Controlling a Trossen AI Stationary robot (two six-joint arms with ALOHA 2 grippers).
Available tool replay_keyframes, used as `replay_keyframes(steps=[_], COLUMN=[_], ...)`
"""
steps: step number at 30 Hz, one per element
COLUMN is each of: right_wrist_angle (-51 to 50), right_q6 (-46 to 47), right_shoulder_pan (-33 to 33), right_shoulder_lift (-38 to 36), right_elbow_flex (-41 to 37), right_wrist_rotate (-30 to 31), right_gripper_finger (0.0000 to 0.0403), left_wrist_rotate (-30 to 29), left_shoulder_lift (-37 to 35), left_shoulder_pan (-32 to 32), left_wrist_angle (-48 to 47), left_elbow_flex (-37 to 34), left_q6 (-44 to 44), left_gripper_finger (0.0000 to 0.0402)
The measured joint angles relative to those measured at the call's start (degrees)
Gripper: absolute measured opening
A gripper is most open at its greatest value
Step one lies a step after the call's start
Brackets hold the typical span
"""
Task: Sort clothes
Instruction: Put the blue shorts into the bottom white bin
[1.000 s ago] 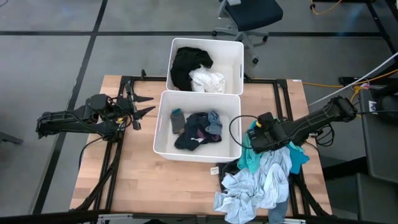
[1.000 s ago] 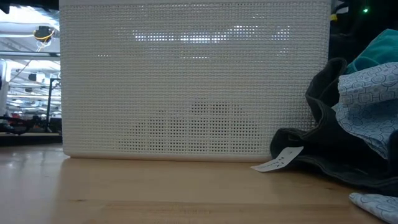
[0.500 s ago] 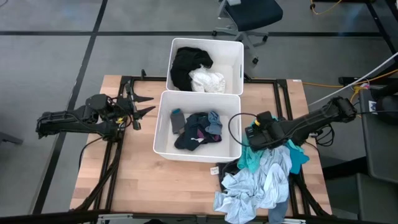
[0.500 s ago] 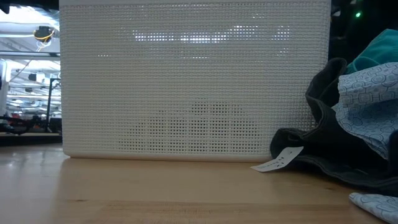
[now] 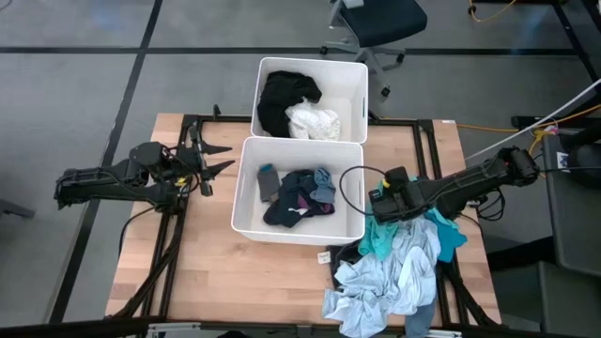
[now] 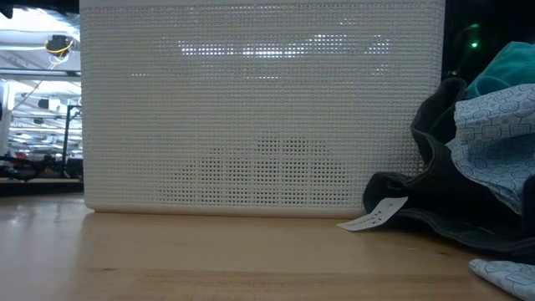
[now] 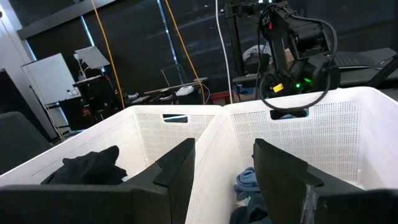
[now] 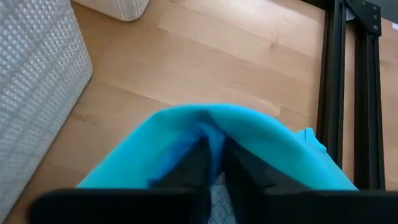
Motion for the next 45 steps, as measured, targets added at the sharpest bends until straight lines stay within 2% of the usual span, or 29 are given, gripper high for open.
replay_keyframes(steps=[3,7,15,22,37,45], right_wrist_angle=[-0.16,-2.43,-9.68,-10.64,-10.60,-10.10], right_q6=[-1.79,-3.48,-8.82,-12.99,-19.17,-22.68], right_shoulder_pan=[0.00,0.02,0.07,0.07,0.04,0.04], right_shoulder_lift=[0.01,0.11,0.09,0.09,0.07,0.04], right_elbow_flex=[0.26,4.31,18.74,28.60,41.25,48.85], right_wrist_rotate=[-0.60,-0.98,-0.20,0.07,3.31,9.03], right_gripper_finger=[0.0011,0.0021,0.0008,0.0003,0.0008,0.0009], left_wrist_rotate=[0.00,0.00,0.00,0.00,0.00,0.00], left_shoulder_lift=[0.00,0.00,0.00,0.00,0.00,0.00], left_shoulder_pan=[-0.02,-0.02,-0.01,-0.01,-0.01,-0.01], left_wrist_angle=[-0.01,-0.02,-0.39,-0.74,-0.76,-0.76], left_elbow_flex=[0.00,0.00,0.00,0.00,0.00,0.00], left_q6=[-0.08,-0.20,-0.45,-0.61,-0.46,-0.48], left_gripper_finger=[0.0150,0.0150,0.0150,0.0150,0.0150,0.0150])
